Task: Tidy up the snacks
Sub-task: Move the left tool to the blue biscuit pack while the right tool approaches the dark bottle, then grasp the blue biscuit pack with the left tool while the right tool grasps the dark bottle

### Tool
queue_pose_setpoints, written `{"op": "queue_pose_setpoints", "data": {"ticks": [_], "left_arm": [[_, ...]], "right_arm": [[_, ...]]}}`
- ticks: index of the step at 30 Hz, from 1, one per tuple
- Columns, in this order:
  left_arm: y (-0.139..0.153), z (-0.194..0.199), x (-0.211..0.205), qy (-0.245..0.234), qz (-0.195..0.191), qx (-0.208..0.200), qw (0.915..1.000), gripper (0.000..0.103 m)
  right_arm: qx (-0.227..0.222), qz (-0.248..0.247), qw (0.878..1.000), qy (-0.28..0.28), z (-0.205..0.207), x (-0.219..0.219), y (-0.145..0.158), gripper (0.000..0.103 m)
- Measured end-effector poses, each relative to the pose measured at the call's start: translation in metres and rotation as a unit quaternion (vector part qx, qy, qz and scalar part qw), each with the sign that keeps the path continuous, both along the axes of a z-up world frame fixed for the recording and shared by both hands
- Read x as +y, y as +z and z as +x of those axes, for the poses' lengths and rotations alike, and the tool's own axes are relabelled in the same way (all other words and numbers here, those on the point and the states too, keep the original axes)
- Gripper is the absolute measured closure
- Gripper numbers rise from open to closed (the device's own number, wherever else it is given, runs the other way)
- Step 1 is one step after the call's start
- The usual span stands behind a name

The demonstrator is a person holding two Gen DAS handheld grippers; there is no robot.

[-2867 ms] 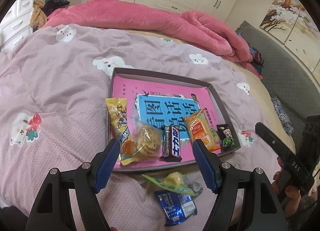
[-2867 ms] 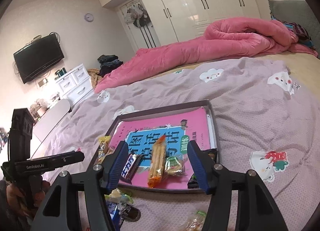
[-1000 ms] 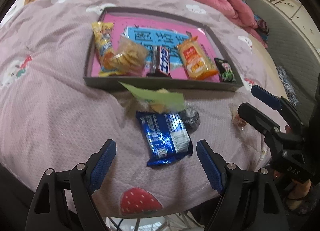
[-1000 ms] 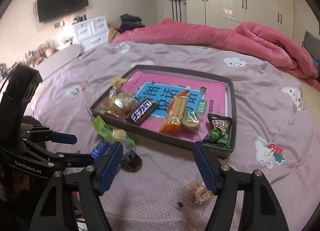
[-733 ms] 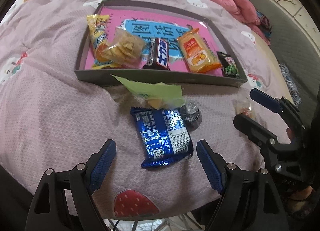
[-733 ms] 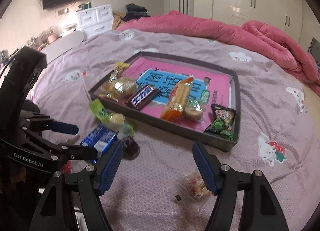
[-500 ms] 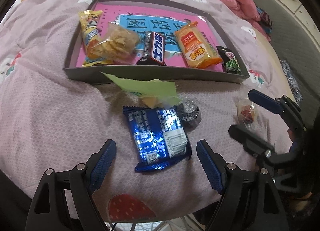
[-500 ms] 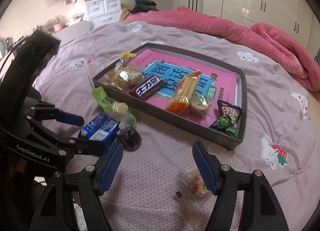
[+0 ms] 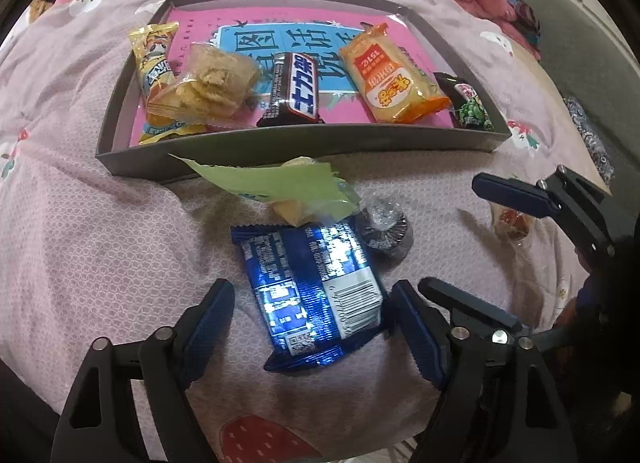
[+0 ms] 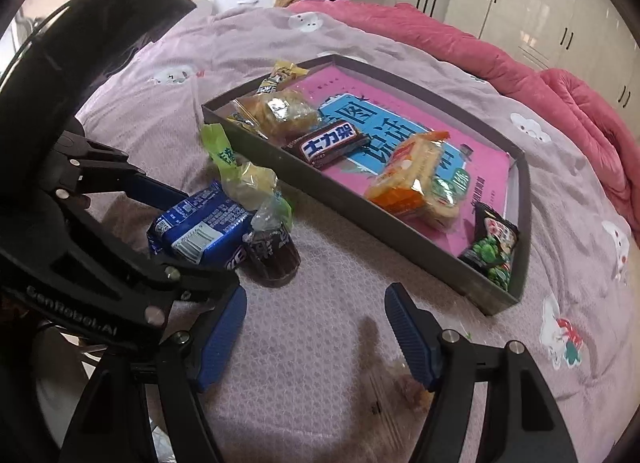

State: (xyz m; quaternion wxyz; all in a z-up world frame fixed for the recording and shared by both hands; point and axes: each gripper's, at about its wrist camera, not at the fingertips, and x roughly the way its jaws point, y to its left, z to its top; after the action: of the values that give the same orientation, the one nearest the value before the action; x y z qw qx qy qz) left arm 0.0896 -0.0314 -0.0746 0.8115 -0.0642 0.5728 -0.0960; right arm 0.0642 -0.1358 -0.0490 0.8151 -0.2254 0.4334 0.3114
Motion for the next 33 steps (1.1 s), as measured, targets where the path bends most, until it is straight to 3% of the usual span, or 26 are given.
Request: {"op": "queue_pose_setpoints", "data": {"ticks": [10, 15, 18, 24, 33], "left_arm": [[0.001, 0.000, 0.016, 0.015, -0.035, 0.008, 0.9993, 0.024], [-0.001, 0.002, 0.020, 0.022, -0.040, 0.012, 0.9989, 0.024], [-0.001, 0.002, 0.020, 0.023, -0.037, 0.012, 0.9990, 0.024], [-0.004, 0.008, 0.019, 0.038, -0.040, 0.010, 0.9984, 0.026], [-0.006, 0.009, 0.008, 0.031, -0.007, -0.007, 0.9995, 0.049]], "right_arm": [[-0.004, 0.000, 0.999, 0.039, 0.009, 0.020, -0.012, 0.044], [0.011, 0.005, 0.999, 0.050, 0.014, 0.027, -0.019, 0.058], [0.027, 0.025, 0.998, 0.049, 0.016, 0.025, -0.018, 0.074], [0.040, 0.047, 0.998, 0.021, 0.021, 0.010, -0.013, 0.075], [0.051, 0.121, 0.991, -0.029, 0.030, -0.013, 0.008, 0.075]]}}
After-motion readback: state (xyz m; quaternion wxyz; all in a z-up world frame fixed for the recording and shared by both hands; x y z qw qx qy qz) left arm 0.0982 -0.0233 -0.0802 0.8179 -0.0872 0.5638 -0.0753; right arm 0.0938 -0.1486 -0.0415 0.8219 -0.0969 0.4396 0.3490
